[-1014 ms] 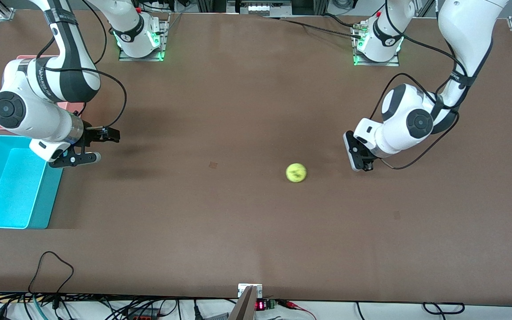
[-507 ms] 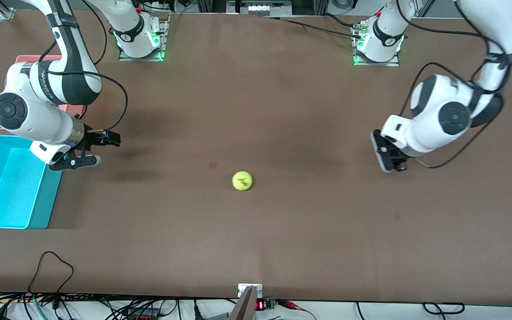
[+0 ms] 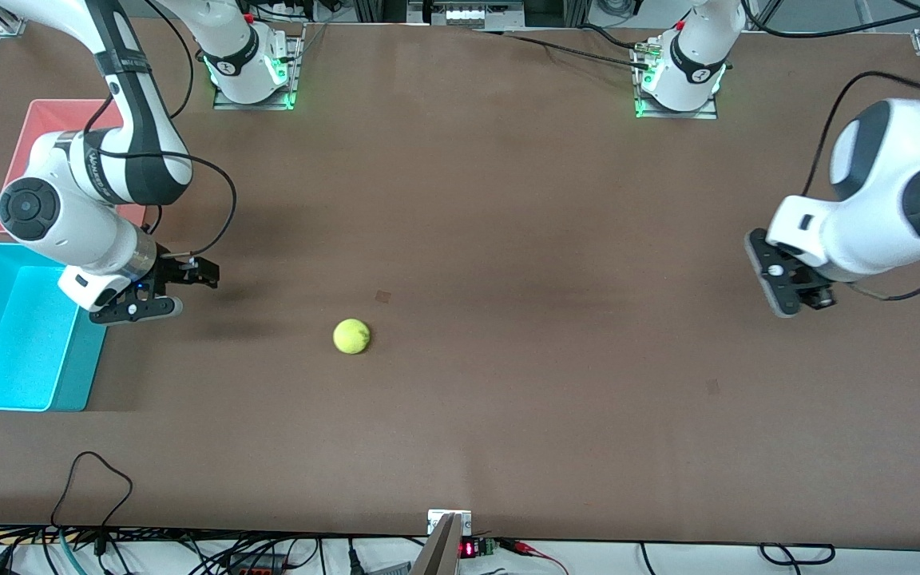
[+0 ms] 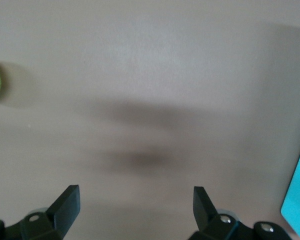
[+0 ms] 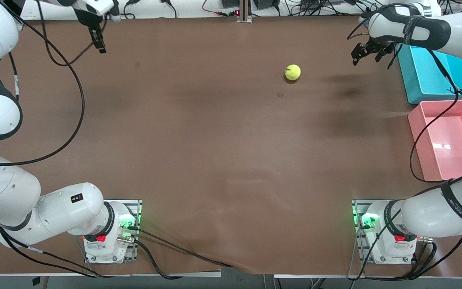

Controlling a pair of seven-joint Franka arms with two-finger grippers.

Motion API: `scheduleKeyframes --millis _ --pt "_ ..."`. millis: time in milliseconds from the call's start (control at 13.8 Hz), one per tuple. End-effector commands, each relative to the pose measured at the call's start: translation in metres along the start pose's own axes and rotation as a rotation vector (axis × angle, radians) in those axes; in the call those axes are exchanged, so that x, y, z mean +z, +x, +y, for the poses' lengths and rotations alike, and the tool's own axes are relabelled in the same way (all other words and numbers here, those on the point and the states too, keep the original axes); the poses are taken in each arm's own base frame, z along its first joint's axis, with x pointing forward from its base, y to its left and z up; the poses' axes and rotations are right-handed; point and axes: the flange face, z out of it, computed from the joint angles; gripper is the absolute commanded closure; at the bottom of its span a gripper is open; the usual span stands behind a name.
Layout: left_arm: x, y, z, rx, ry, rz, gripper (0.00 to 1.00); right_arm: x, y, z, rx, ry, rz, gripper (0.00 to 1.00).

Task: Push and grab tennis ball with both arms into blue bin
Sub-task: 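Lower the right gripper to the ball while the left gripper withdraws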

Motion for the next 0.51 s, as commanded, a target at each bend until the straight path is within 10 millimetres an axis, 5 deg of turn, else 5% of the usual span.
scheduleKeyframes --millis 0,434 --pt "-0.035 -0.024 -0.006 -0.036 -0.018 -0.030 0.00 0.009 0.018 -0.001 -0.006 -0.005 0.023 0.00" --pt "-0.090 -0.047 0.005 -0.325 -0.054 -0.044 0.00 0.035 0.056 0.001 0.017 0.015 0.048 0.00"
